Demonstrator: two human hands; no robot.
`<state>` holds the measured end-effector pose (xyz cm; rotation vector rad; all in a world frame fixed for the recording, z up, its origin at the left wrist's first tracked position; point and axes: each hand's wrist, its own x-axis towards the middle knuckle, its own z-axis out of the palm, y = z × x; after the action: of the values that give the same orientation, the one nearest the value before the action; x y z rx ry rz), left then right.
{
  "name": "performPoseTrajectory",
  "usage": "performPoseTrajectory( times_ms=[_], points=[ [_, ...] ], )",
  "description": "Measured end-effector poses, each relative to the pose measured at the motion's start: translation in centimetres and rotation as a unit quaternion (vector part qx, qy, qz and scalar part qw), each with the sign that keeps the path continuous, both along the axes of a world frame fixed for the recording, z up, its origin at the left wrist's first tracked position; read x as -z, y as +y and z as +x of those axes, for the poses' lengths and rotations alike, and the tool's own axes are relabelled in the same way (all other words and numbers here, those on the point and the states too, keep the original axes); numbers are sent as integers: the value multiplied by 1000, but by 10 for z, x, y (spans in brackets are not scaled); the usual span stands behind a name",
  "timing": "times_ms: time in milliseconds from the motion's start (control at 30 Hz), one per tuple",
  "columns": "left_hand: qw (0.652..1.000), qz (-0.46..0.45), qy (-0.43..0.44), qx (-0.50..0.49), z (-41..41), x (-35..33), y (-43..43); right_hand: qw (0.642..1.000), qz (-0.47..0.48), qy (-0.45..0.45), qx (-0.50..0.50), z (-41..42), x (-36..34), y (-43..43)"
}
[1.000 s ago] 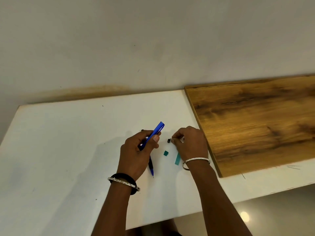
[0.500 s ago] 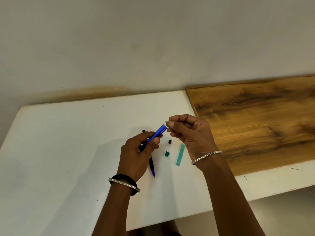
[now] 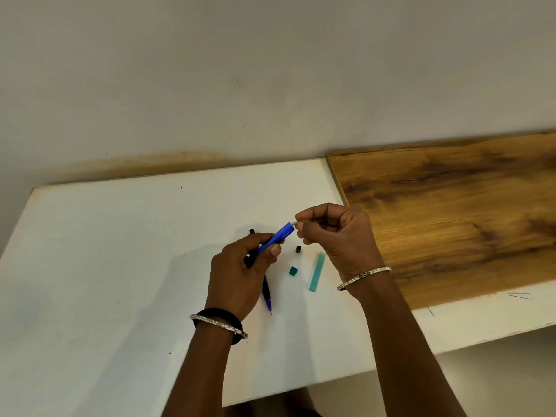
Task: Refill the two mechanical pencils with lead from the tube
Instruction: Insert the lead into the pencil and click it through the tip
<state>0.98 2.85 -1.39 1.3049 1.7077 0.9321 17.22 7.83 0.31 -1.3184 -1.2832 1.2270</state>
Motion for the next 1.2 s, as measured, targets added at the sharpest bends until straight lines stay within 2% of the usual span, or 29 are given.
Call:
performPoseTrajectory(
  times_ms=[100, 200, 600, 800, 900, 1200],
  points=[
    [999, 6, 39, 6, -1, 2, -1, 997, 20, -70, -16, 3, 1, 0],
    [998, 8, 64, 10, -1, 4, -1, 995, 18, -87, -38, 7, 0, 0],
    [997, 2, 74, 18, -2, 7, -1, 996, -27, -49, -69, 10, 6, 0],
    [999, 15, 37, 11, 1, 2, 0, 997, -22, 42, -65, 9, 2, -1],
    [999, 11, 30, 11, 4, 1, 0, 998, -23, 39, -37, 10, 1, 0],
    [999, 18, 40, -9, 2, 3, -1, 998, -24, 6, -54, 8, 1, -1]
  ],
)
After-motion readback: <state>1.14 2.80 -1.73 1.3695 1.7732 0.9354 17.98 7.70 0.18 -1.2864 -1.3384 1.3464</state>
